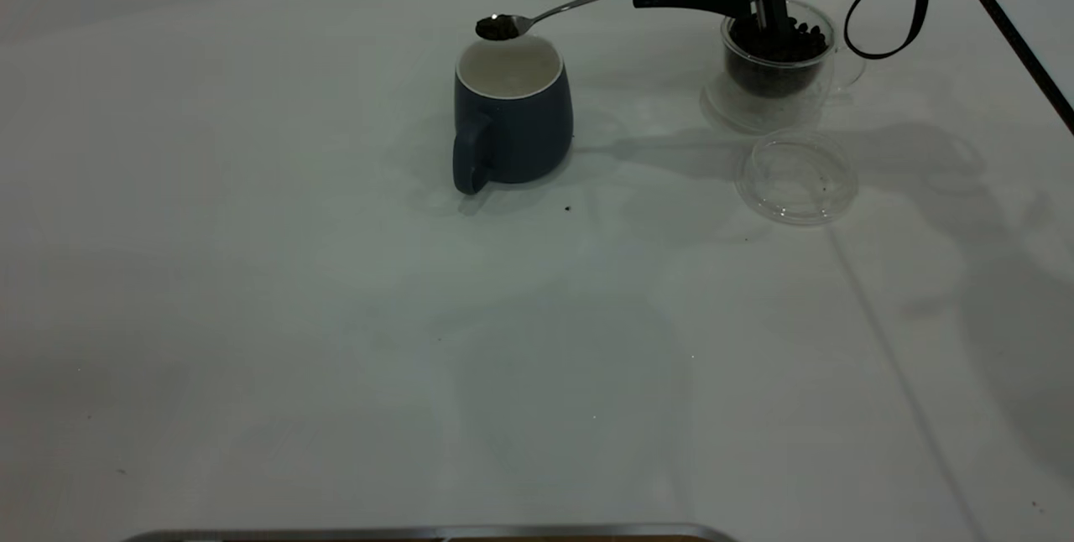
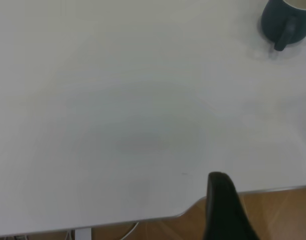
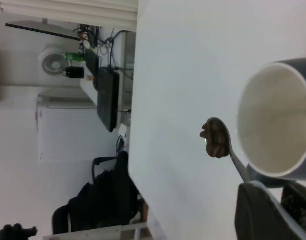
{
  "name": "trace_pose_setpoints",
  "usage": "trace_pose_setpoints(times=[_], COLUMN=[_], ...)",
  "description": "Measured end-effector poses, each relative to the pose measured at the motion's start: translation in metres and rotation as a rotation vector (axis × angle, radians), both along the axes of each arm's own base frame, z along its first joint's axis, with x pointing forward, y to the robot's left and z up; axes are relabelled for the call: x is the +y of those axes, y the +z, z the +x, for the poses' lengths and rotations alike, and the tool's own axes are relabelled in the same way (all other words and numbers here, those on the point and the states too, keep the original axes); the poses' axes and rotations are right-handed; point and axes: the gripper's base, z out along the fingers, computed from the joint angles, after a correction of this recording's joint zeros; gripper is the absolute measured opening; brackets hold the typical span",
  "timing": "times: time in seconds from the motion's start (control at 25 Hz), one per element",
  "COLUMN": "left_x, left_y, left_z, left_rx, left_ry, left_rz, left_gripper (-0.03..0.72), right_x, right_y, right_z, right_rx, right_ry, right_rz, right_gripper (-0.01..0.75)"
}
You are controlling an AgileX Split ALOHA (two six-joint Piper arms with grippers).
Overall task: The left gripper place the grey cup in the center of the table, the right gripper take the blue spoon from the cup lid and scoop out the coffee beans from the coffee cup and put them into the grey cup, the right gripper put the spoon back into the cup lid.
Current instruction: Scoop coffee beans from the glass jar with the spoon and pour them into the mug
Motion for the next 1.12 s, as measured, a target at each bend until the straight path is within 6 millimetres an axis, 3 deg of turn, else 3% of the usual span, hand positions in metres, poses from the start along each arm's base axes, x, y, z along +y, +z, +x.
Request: trace_pose_setpoints(times=[0.8,1.12], left_x=[0.0000,0.0000], left_y=[0.0000,0.0000], left_z=[0.0000,0.0000], left_rx=[0.000,0.000], left_ry=[0.000,0.000], left_rz=[0.000,0.000], left_gripper=[0.475,0.475], right_x=[-0.0024,0.0062], right_y=[-0.0042,-0.0048], right_z=[0.0045,0.0040], right_rx=[-0.244,-0.404], right_ry=[0.046,0.110], right_rz=[-0.103,-0.144], right_gripper=[0.101,0.101])
